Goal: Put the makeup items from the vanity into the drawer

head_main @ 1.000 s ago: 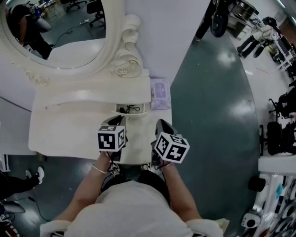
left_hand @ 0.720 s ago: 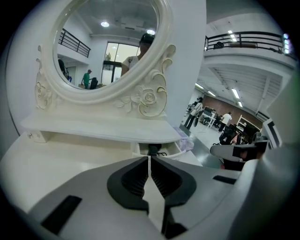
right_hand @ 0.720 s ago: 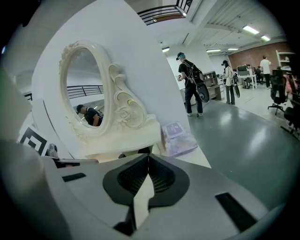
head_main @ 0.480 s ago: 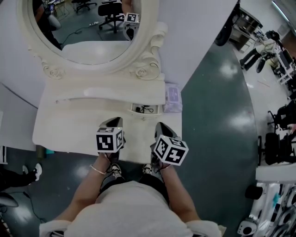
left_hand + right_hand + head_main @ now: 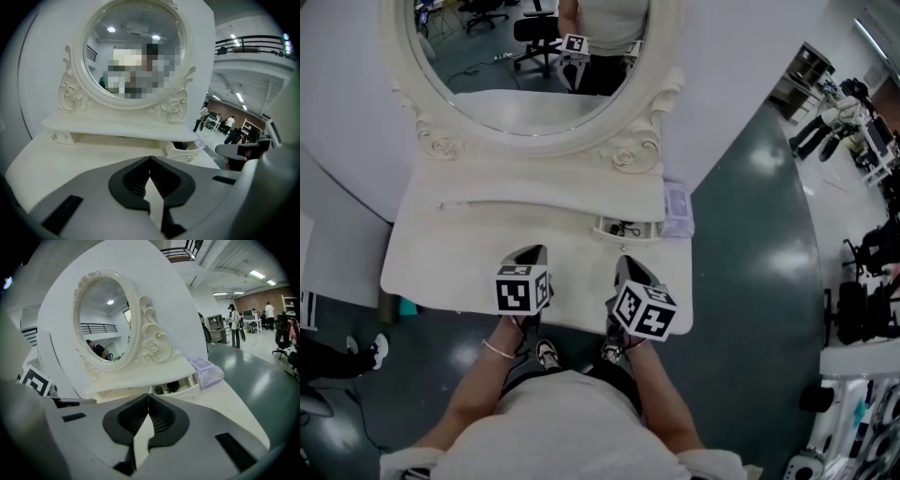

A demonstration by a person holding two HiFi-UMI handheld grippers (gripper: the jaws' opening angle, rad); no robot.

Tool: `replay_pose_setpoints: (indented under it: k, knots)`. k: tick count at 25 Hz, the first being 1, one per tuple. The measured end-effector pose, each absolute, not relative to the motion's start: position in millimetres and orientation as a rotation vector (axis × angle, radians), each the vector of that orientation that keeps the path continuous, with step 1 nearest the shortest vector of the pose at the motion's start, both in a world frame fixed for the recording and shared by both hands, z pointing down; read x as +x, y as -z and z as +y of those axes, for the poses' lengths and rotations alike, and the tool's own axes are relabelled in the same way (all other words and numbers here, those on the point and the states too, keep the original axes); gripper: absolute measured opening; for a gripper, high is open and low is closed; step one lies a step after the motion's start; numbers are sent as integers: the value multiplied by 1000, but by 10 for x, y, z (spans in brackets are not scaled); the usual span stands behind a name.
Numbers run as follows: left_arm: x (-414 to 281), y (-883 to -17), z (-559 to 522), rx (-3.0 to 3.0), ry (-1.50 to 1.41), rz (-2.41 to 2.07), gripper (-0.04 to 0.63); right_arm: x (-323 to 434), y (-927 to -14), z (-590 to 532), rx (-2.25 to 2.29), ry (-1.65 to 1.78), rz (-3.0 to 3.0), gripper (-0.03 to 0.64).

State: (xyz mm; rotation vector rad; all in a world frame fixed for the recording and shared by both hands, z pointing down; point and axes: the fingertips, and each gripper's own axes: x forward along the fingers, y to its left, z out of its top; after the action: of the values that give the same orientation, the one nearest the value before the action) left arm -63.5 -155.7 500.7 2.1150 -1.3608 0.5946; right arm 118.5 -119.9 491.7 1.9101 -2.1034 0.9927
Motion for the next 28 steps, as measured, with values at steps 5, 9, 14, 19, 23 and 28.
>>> replay_pose_setpoints:
  k: [5, 9, 14, 19, 23, 28]
  knots:
    - [-1055, -4983, -1577, 2120, -565, -1381, 12, 789, -4910, -1197, 1904, -977, -2108, 18]
    - [-1292, -4908, -1611, 2150, -508, -1436, 12, 592, -4940, -1165, 1899, -954, -2084, 18]
    - [-1365, -4986, -1582, 2160, -515, -1402, 11, 458, -4982, -1063, 1903, -965, -2051, 18]
    - [-1282, -5057, -1608, 2147, -516, -1370, 11, 528, -5052, -1063, 1894, -967, -2027, 18]
    - [-1145, -5030, -1650, 2160, -540, -1361, 11, 674, -4946, -1138, 1914, -954, -2046, 18]
    - [-965, -4991, -1692, 2152, -524, -1380, 11, 826, -4907, -1166, 1860, -868, -2064, 17]
